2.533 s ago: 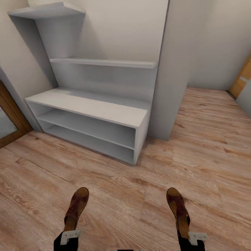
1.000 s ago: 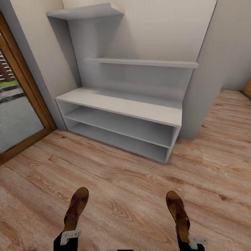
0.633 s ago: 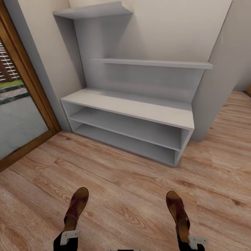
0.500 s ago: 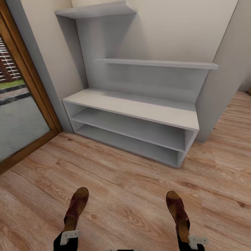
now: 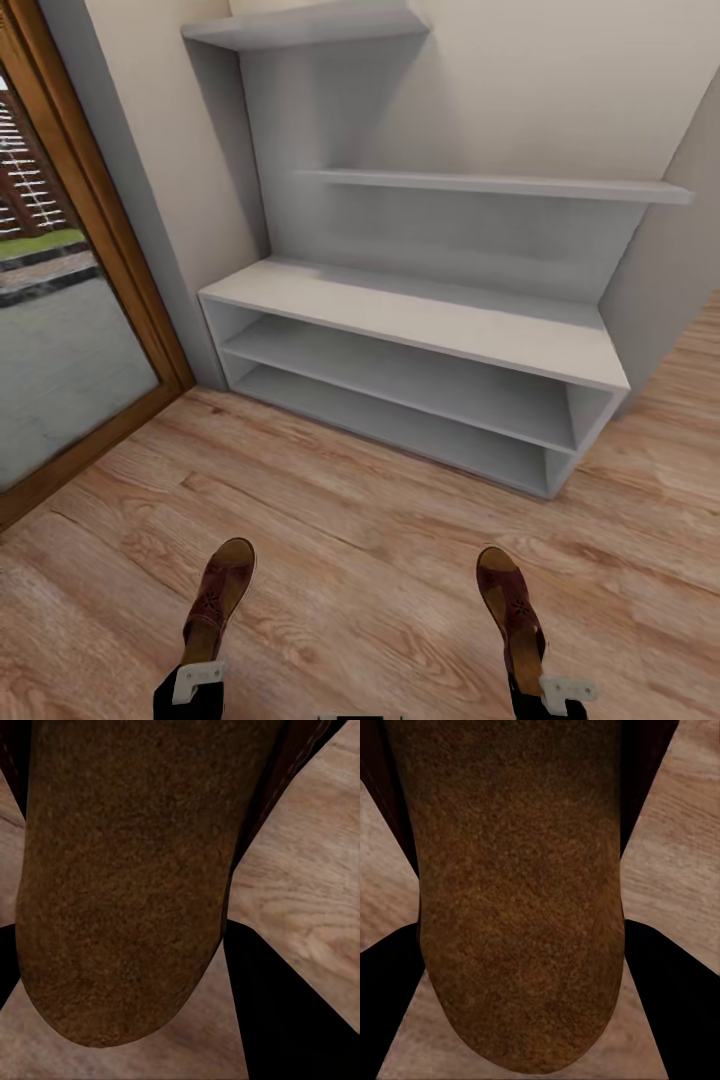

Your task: Pick up the two gym shoes and the two sandals from the corridor floor and place them onto the hallstand (shoe rack) in the corridor, making sure they are on the rack and not on the floor. Arrange them so the two gym shoes are next to each other and the two sandals are next to each other.

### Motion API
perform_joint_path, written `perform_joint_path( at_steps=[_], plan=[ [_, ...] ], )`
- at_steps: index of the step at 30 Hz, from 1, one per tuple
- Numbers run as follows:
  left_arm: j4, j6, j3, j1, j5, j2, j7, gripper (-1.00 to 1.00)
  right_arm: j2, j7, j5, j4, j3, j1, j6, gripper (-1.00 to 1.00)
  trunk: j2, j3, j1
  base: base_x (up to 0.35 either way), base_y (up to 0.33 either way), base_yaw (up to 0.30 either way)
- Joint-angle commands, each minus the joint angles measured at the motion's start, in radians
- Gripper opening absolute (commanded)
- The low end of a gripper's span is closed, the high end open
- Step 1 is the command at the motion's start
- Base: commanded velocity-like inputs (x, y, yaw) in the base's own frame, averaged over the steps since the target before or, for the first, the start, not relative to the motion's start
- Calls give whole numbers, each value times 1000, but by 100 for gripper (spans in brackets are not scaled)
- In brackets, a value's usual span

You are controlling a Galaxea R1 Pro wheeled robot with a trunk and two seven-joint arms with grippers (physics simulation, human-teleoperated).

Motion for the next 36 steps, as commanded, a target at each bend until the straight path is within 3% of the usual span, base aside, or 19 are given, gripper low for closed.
perform_joint_path(
  at_steps=[1,36],
  plan=[
    [1,-3,3,0,-8,0,0,-100,1,0,11,0,-7,-1,-4,-100,0,-1,0,225,288,0],
    [1,-3,3,-1,-8,0,0,-100,-1,1,10,0,-8,-1,-3,-100,0,-1,0,228,284,-6]
  ],
)
